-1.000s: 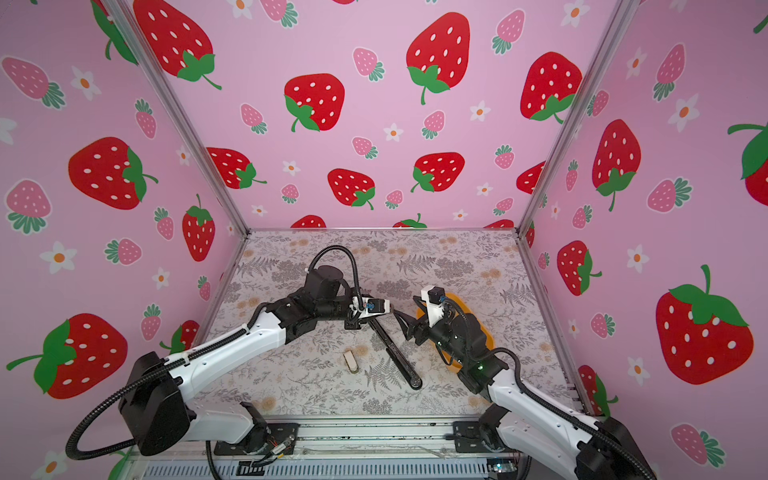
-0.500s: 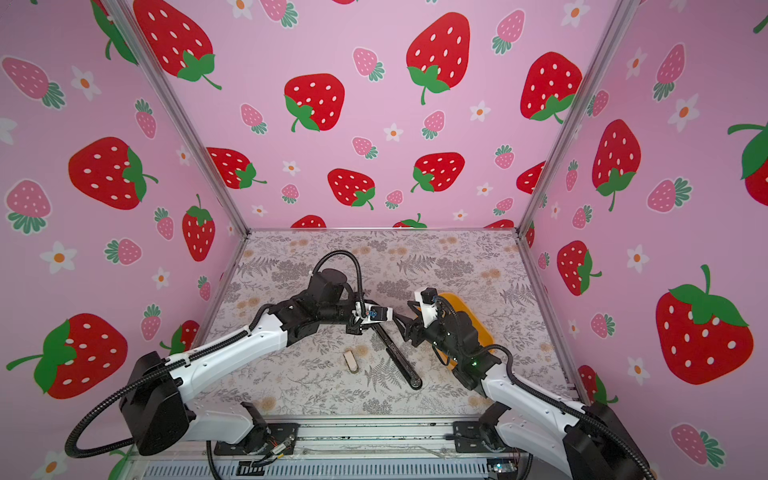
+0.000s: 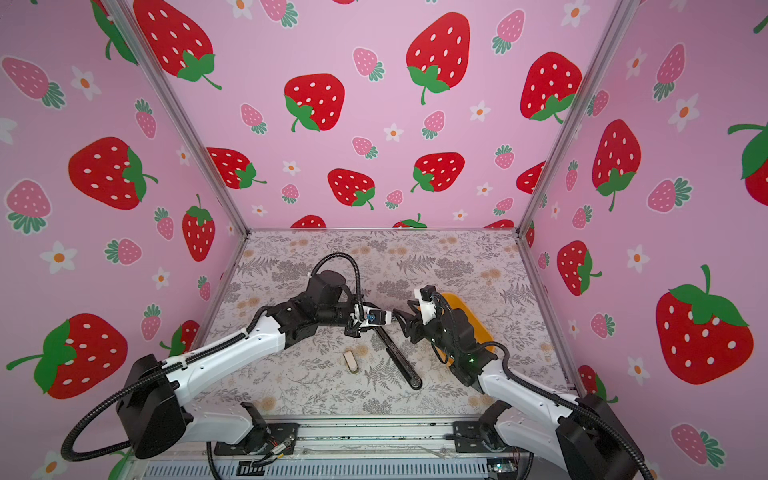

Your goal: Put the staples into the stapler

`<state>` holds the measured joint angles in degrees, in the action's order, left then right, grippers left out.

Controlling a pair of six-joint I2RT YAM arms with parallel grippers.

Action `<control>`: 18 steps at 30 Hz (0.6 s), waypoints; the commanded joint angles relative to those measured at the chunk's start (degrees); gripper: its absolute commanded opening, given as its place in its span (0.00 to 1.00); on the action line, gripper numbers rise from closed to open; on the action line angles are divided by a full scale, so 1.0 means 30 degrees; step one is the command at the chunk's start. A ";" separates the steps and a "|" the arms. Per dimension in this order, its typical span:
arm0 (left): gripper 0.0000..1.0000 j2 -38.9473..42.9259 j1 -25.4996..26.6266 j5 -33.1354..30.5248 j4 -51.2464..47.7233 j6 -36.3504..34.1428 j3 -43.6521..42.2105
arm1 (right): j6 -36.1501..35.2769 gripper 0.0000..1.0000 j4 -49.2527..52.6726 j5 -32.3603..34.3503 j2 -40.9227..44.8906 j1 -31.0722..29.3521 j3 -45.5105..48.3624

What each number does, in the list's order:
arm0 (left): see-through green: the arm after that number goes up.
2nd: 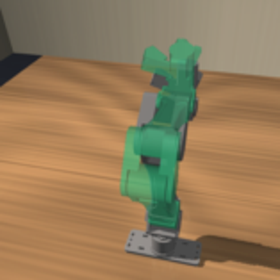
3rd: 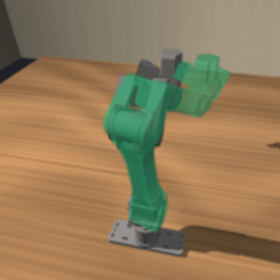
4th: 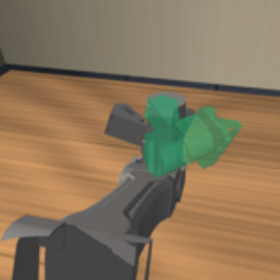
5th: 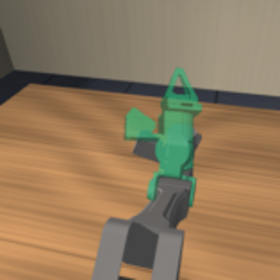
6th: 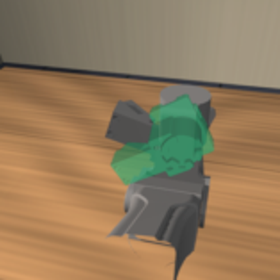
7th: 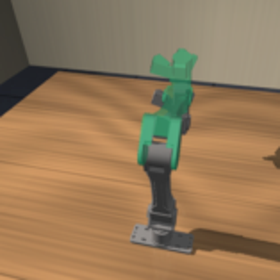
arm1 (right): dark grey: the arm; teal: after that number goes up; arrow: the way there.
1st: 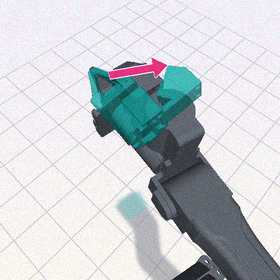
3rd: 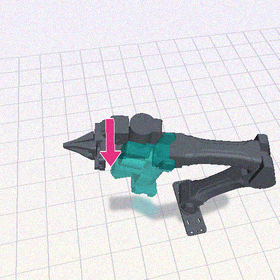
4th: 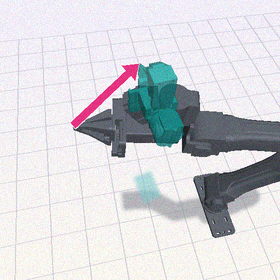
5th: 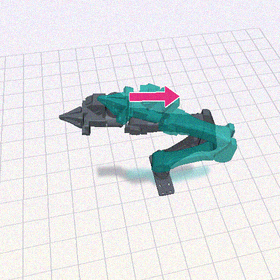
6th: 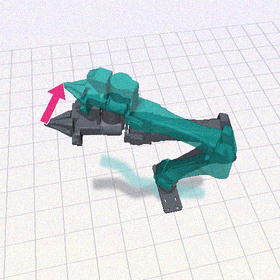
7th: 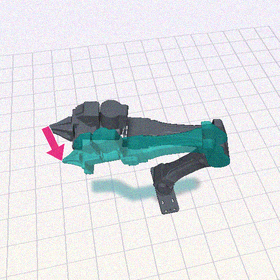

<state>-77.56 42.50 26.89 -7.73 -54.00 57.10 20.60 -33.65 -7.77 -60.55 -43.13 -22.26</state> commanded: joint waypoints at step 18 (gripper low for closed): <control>0.00 0.0825 -0.0149 0.1268 0.0828 0.0634 -0.0048 | -0.0055 0.58 0.1092 0.1072 -0.0862 0.0038 -0.1009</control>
<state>-77.25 42.26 27.55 -7.66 -53.08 56.69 20.91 -32.14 -6.13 -62.41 -43.13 -23.86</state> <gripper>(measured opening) 0.249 0.578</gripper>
